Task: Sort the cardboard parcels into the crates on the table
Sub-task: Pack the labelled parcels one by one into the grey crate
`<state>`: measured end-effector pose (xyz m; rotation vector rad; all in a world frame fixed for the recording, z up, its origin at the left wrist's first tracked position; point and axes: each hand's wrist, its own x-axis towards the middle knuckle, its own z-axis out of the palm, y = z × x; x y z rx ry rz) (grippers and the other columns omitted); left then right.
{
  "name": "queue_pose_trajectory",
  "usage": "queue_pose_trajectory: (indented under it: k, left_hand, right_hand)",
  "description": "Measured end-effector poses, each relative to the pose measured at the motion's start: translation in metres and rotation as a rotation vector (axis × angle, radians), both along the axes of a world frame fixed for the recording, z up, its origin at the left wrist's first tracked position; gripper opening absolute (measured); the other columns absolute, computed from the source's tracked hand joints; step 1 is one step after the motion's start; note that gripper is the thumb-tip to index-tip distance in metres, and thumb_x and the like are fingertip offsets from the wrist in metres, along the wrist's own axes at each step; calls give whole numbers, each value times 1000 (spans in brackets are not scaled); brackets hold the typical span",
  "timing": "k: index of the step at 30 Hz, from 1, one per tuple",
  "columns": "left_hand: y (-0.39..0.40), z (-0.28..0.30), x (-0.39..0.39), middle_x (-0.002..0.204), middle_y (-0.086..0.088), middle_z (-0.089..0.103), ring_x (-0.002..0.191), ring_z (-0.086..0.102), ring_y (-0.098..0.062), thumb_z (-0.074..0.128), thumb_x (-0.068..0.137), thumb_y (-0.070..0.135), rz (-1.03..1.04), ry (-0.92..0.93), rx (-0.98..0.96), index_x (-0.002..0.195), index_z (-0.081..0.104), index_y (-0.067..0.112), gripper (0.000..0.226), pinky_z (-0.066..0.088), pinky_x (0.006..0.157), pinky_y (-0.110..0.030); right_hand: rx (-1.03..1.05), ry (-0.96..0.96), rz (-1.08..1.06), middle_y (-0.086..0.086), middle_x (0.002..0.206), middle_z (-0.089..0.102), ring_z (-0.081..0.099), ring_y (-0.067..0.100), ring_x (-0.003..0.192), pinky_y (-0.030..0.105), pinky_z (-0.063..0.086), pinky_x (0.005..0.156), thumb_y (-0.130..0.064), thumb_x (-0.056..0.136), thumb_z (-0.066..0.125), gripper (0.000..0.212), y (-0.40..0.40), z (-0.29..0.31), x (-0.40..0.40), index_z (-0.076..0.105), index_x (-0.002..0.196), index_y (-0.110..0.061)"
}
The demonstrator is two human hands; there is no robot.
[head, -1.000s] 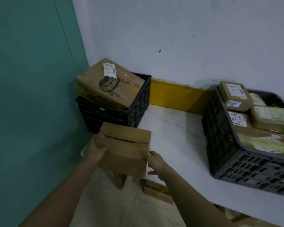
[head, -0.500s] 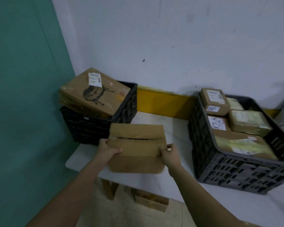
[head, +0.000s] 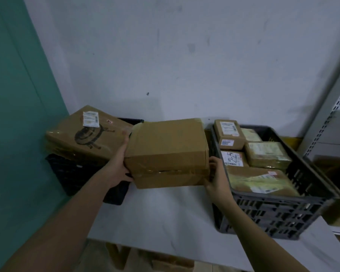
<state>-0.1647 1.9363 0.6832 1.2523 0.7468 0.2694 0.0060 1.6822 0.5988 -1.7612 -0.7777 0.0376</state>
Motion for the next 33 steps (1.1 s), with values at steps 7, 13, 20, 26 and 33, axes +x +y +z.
queue_pose_trajectory:
  k: [7, 13, 20, 26, 33]
  left_hand:
    - [-4, -9, 5, 128, 5, 57, 112, 56, -21, 87, 60, 23, -96, -13, 226, 144, 37, 38, 98, 51, 82, -43]
    - [-16, -18, 6, 138, 8, 53, 125, 51, -15, 83, 74, 4, -188, 3, 524, 152, 29, 33, 99, 44, 104, -38]
    - [-23, 5, 5, 131, 7, 56, 122, 52, -22, 54, 68, 87, -182, -44, 222, 137, 46, 39, 85, 41, 106, -53]
    - [-29, 1, 2, 125, 1, 65, 116, 59, -23, 71, 75, 60, -33, -50, 330, 135, 54, 32, 69, 46, 101, -52]
    - [-45, -5, 9, 93, 12, 76, 90, 71, -11, 61, 96, 30, 173, -244, 388, 94, 71, 40, 14, 54, 76, -31]
  right_hand:
    - [133, 531, 242, -4, 138, 54, 50, 21, 129, 44, 45, 102, -29, 79, 56, 66, -31, 24, 11, 40, 143, -34]
    - [286, 865, 308, 3, 147, 51, 44, 26, 137, 66, 34, 106, -82, 88, 26, 74, -45, 36, 18, 47, 144, -39]
    - [183, 714, 297, -9, 126, 64, 57, 21, 116, 51, 52, 93, -68, 88, 57, 40, -56, 37, 17, 58, 123, -49]
    - [112, 609, 365, -15, 151, 43, 44, 21, 135, 57, 40, 107, -30, 96, 58, 55, -65, 41, 12, 40, 142, -53]
    - [110, 694, 285, -10, 141, 55, 46, 19, 133, 57, 41, 106, -67, 89, 43, 49, -58, 62, -19, 55, 133, -50]
